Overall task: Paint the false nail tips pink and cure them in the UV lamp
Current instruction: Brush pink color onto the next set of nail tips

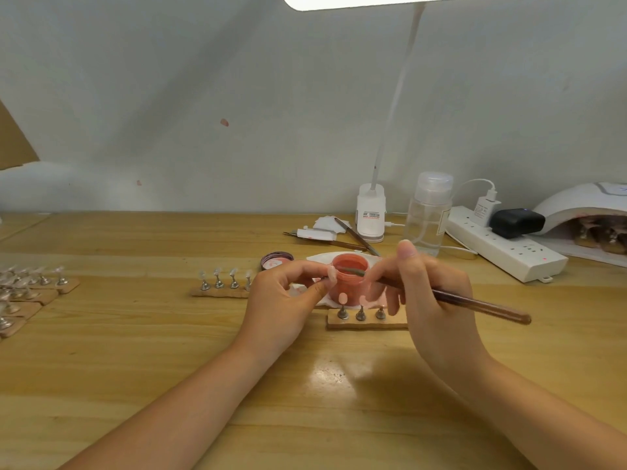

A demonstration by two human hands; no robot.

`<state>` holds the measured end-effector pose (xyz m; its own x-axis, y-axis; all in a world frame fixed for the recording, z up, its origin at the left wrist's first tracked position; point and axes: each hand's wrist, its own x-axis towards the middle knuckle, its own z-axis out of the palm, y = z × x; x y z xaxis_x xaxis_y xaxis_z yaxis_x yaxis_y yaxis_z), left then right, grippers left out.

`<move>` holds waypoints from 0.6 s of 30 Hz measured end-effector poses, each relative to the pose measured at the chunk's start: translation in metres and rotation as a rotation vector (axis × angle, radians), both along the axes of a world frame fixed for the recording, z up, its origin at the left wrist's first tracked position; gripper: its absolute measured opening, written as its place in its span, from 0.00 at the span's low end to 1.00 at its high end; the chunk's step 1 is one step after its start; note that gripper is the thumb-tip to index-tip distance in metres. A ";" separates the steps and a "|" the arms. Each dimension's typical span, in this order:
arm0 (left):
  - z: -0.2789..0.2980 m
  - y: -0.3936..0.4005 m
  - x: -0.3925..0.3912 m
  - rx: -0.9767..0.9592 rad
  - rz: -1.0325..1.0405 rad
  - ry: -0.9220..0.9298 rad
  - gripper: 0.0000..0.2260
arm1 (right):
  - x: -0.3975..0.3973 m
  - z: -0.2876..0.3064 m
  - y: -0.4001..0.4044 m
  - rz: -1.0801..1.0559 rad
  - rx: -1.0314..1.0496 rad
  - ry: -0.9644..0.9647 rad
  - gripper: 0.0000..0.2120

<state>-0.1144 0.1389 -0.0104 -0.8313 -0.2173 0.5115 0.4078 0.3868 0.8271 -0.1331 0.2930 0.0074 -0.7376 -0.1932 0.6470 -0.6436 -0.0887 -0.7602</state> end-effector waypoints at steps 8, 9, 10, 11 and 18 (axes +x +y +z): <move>-0.001 -0.001 -0.001 0.025 -0.008 -0.002 0.11 | 0.002 0.000 0.001 -0.002 -0.017 -0.060 0.23; -0.002 0.000 -0.002 0.024 -0.007 -0.007 0.10 | 0.002 0.001 0.000 0.001 -0.004 -0.042 0.22; -0.002 0.000 -0.002 0.022 -0.007 -0.009 0.09 | 0.002 0.002 -0.001 0.014 0.011 -0.038 0.22; -0.002 0.000 -0.002 0.025 -0.009 -0.008 0.08 | 0.003 0.002 -0.002 0.030 0.023 -0.049 0.22; 0.000 0.000 -0.001 0.057 -0.007 -0.009 0.09 | 0.005 0.005 0.005 0.001 -0.001 0.086 0.12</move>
